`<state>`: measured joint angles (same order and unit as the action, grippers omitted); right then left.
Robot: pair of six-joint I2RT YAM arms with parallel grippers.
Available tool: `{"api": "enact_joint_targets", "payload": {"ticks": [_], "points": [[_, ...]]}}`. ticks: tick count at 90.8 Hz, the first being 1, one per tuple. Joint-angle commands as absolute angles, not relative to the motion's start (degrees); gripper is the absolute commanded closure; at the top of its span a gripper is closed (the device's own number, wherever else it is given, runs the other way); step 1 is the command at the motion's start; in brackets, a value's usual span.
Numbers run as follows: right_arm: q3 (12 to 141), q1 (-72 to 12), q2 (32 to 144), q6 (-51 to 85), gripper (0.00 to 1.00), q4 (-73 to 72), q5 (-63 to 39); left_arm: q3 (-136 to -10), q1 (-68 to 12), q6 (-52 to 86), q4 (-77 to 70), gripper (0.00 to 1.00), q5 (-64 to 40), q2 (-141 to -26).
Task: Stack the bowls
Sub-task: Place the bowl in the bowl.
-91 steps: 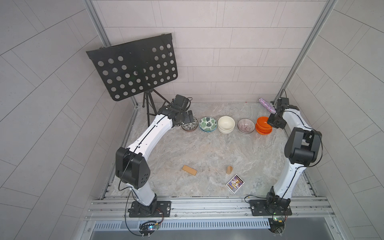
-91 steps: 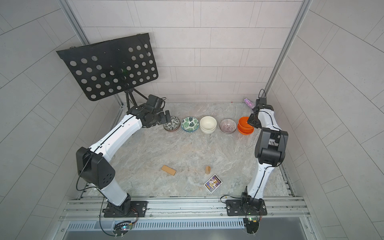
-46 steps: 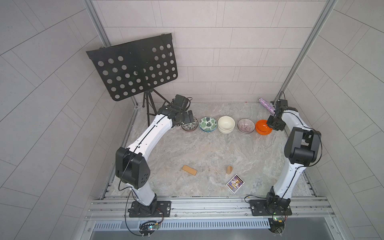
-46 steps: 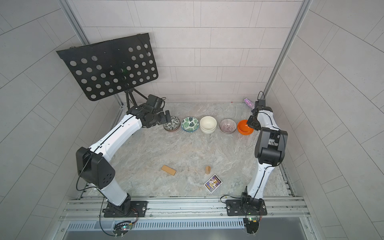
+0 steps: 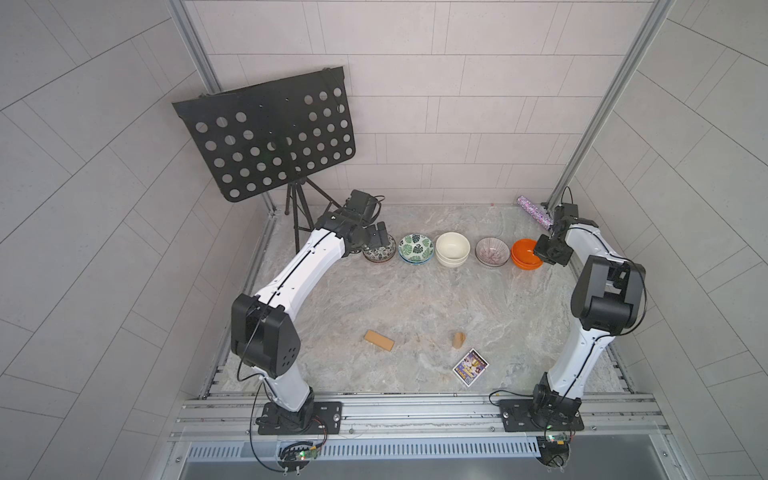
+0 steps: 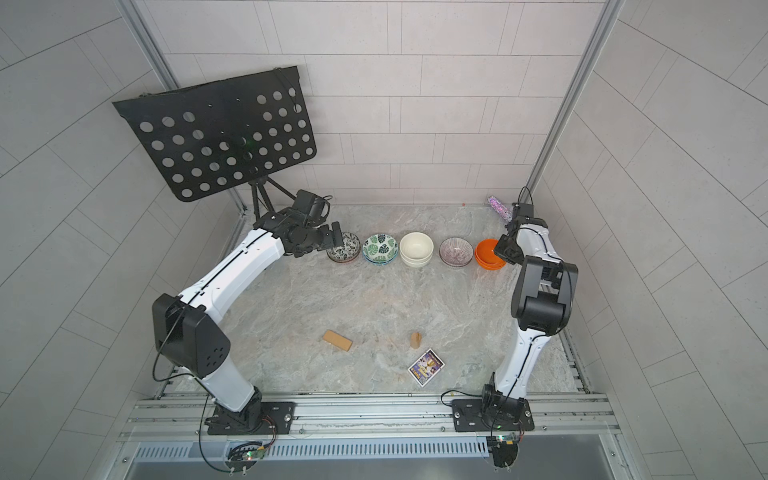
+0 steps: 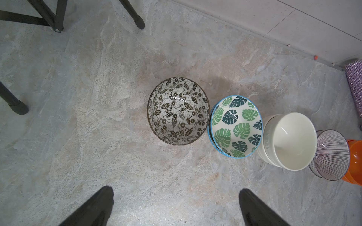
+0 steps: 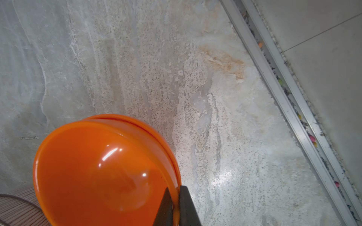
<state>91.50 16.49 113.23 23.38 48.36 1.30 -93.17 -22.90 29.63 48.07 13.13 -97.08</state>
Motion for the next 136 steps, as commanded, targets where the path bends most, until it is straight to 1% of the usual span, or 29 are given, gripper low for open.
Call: {"api": "enact_joint_targets", "payload": {"ticks": [1, 15, 34, 75, 94, 114, 136], "points": [[90.73, 16.78, 110.59, 23.85, 0.94, 47.02, -0.23, -92.58, -22.68, 29.81, 48.56, 0.00, 12.20, -96.85], [90.03, 17.36, 110.71, 23.96, 0.94, 46.77, -2.28, -92.56, -22.68, 29.88, 48.47, 0.00, 11.90, -96.85], [89.15, 17.87, 111.01, 23.99, 0.91, 46.58, -2.91, -92.41, -22.68, 29.88, 48.38, 0.00, 11.62, -96.64], [89.20, 18.11, 109.23, 24.25, 0.78, 46.62, -2.62, -92.34, -22.68, 30.17, 48.08, 0.00, 11.16, -96.44], [88.63, 18.45, 107.60, 25.19, 0.79, 45.50, -2.29, -92.76, -22.68, 30.28, 47.94, 0.00, 10.79, -96.45], [89.07, 18.63, 108.77, 25.39, 0.86, 45.17, -3.29, -92.90, -22.68, 30.23, 47.99, 0.00, 10.81, -96.54], [88.86, 18.87, 109.55, 25.23, 0.87, 44.91, -3.88, -93.16, -22.70, 30.23, 47.88, 0.00, 10.65, -96.82]]}}
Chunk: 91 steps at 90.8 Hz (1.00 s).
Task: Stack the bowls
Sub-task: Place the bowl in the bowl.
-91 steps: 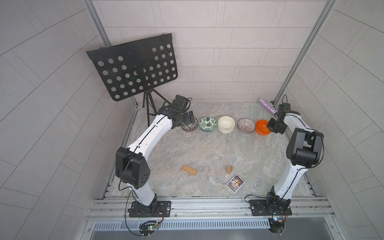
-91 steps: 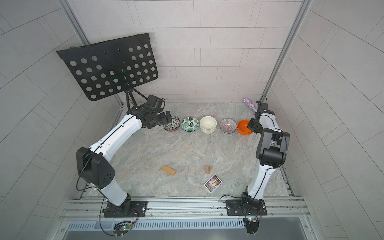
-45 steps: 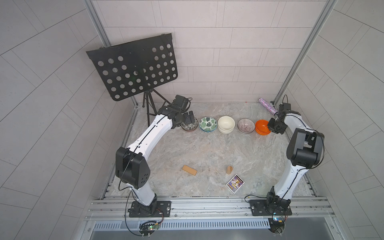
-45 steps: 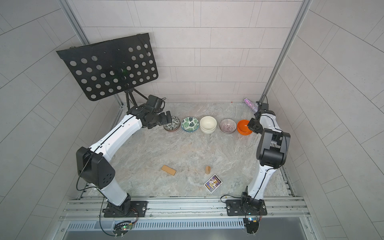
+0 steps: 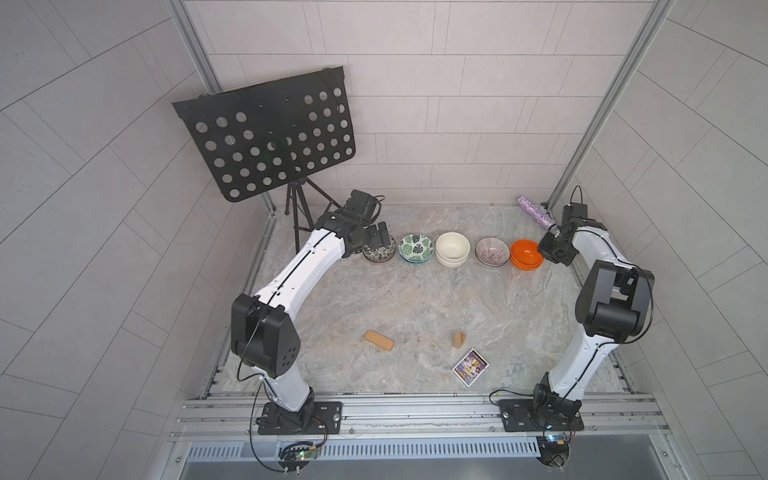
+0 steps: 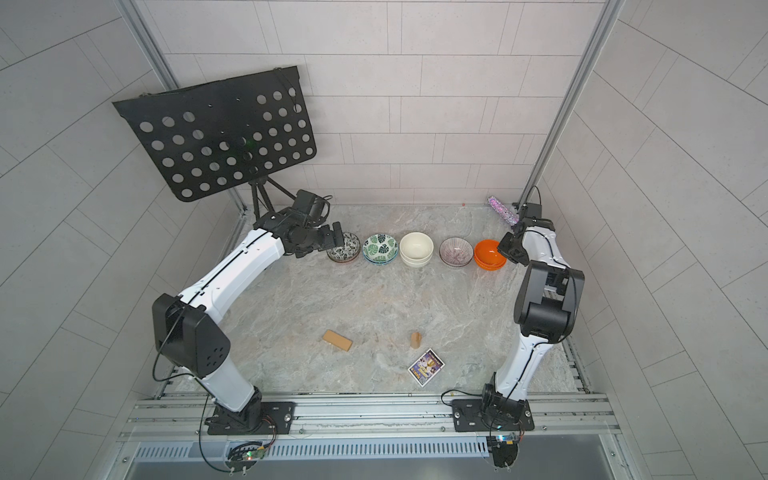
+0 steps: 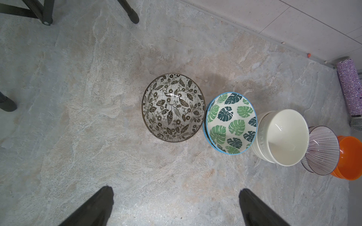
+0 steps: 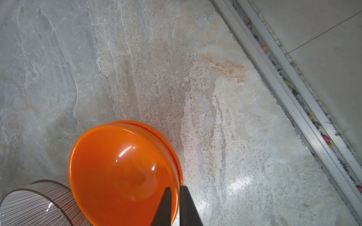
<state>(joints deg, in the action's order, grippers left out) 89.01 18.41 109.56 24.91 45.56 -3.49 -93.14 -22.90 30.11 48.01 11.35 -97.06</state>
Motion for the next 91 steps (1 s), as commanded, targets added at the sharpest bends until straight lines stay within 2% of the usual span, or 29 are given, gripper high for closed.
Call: {"api": "enact_joint_targets", "payload": {"ticks": [1, 91], "points": [[88.86, 18.89, 109.53, 25.23, 0.87, 44.87, -3.87, -93.16, -22.73, 30.23, 47.85, 0.00, 10.60, -96.84], [89.48, 19.07, 111.61, 25.46, 0.87, 44.44, -4.01, -92.45, -22.68, 30.23, 47.29, 0.00, 10.73, -96.57]]}}
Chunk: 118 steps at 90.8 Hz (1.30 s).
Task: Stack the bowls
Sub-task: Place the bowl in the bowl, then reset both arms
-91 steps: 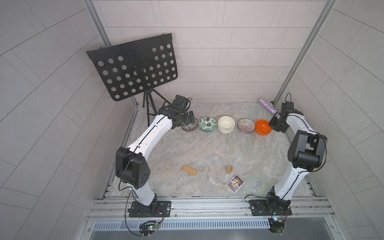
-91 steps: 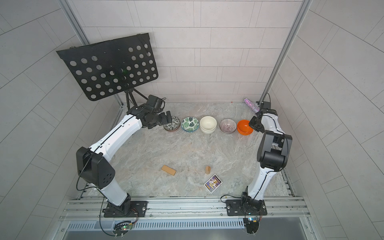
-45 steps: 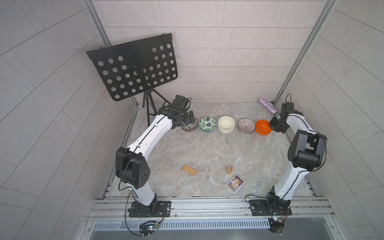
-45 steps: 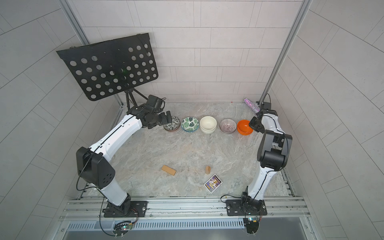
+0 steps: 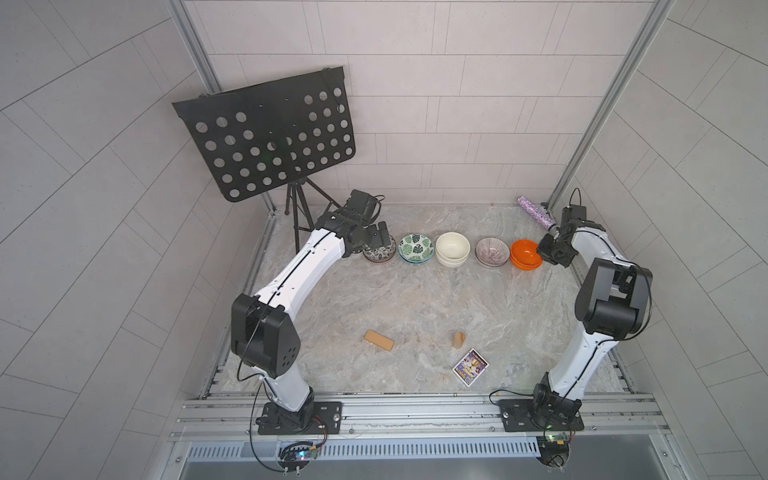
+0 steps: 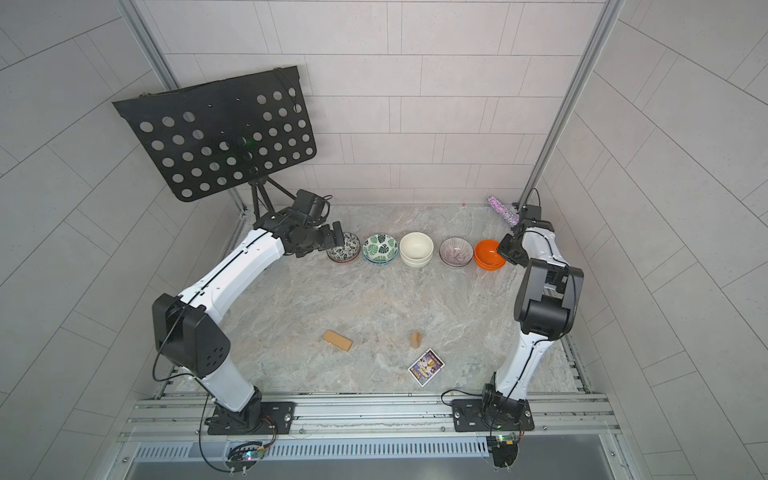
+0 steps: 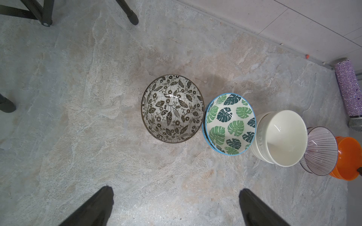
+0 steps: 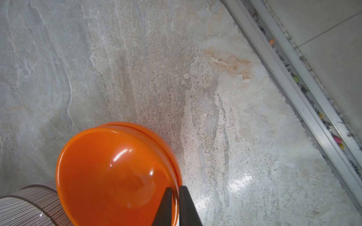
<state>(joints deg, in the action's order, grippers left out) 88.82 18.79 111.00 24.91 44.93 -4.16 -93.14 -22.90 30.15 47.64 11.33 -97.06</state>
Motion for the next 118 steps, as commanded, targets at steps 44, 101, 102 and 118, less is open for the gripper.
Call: {"api": "enact_joint_targets", "payload": {"ticks": [44, 101, 102, 118], "points": [[81.81, 14.01, 93.74, 24.75, 0.03, 37.08, 3.84, -91.74, -22.62, 28.59, 47.26, 0.00, 16.30, -94.83], [30.87, 3.67, 75.80, 6.10, 0.00, -22.67, 2.13, -70.75, -17.08, 28.40, 32.11, 0.00, 28.88, -79.23], [30.33, 3.59, 76.13, 6.13, 0.00, -23.95, 2.12, -70.44, -17.11, 28.35, 32.10, 0.00, 29.07, -79.16], [24.66, 3.47, 81.33, 6.89, 0.00, -38.54, 0.59, -65.14, -15.59, 26.08, 28.66, 0.00, 29.50, -76.68]]}}
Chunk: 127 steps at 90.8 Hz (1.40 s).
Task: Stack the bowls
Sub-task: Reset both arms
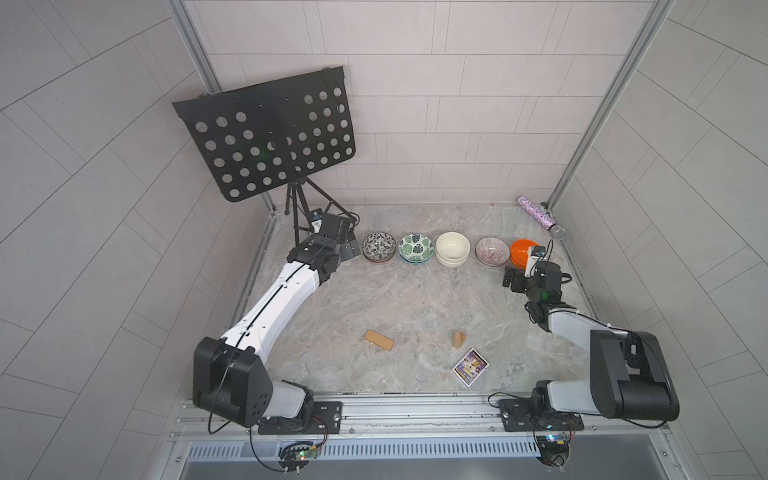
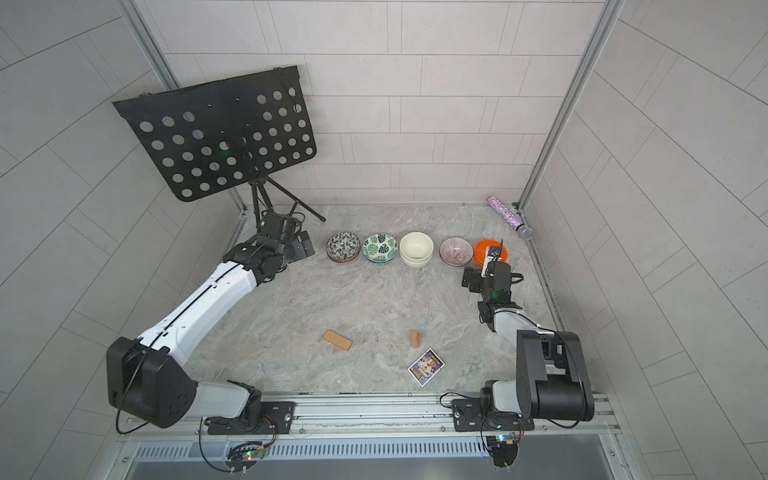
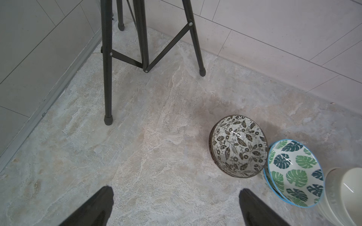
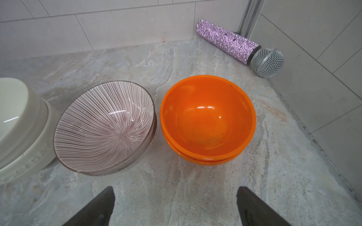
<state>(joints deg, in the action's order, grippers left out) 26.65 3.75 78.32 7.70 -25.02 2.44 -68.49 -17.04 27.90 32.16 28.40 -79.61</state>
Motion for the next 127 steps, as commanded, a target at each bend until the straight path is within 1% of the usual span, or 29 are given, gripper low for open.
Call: {"api": "enact_joint_targets", "payload": {"ticks": [1, 13, 22, 25, 32, 42, 73, 81, 101, 108, 114, 127], "points": [[24.28, 3.45, 81.75, 6.88, 0.00, -39.22, 0.56, -64.52, -15.40, 25.74, 28.26, 0.00, 29.47, -76.48], [20.67, 2.50, 85.76, 6.31, 0.00, -49.46, 1.97, -56.84, -13.65, 25.65, 21.57, 0.00, 31.85, -73.28], [20.59, 1.41, 87.82, 5.40, 0.00, -51.82, 2.84, -49.70, -11.54, 23.23, 12.54, 0.00, 30.59, -70.80], [21.08, 1.06, 88.10, 4.96, 0.00, -51.85, 3.09, -47.64, -10.98, 22.32, 9.87, 0.00, 30.32, -70.42], [23.03, 0.51, 87.63, 4.21, 0.00, -46.98, 3.18, -45.40, -10.12, 18.90, 6.22, 0.00, 29.97, -70.48], [22.87, 0.48, 87.88, 4.29, 0.00, -47.74, 3.23, -45.19, -8.85, 16.35, 4.97, 0.00, 30.86, -72.30], [22.94, 0.53, 87.88, 4.26, 0.00, -47.43, 3.17, -38.31, -3.83, 8.46, -8.53, 0.00, 21.42, -74.64], [22.97, 0.53, 87.89, 4.24, 0.00, -47.35, 3.23, -36.51, -3.82, 6.16, -12.78, 0.00, 22.25, -75.96], [22.94, 0.52, 87.89, 4.29, 0.00, -47.43, 3.16, -28.56, -2.89, 3.34, -31.88, 0.00, 15.07, -82.39], [22.91, 0.52, 87.87, 4.27, 0.00, -47.36, 3.19, -27.61, -2.82, 1.45, -36.54, 0.00, 11.49, -85.04], [22.93, 0.52, 87.89, 4.24, 0.00, -47.38, 3.17, -26.78, -2.77, 0.05, -39.51, 0.00, 7.61, -87.11], [22.91, 0.51, 87.91, 4.29, 0.00, -47.39, 3.20, -26.54, -1.76, 0.64, -40.10, 0.00, 5.81, -87.42]]}}
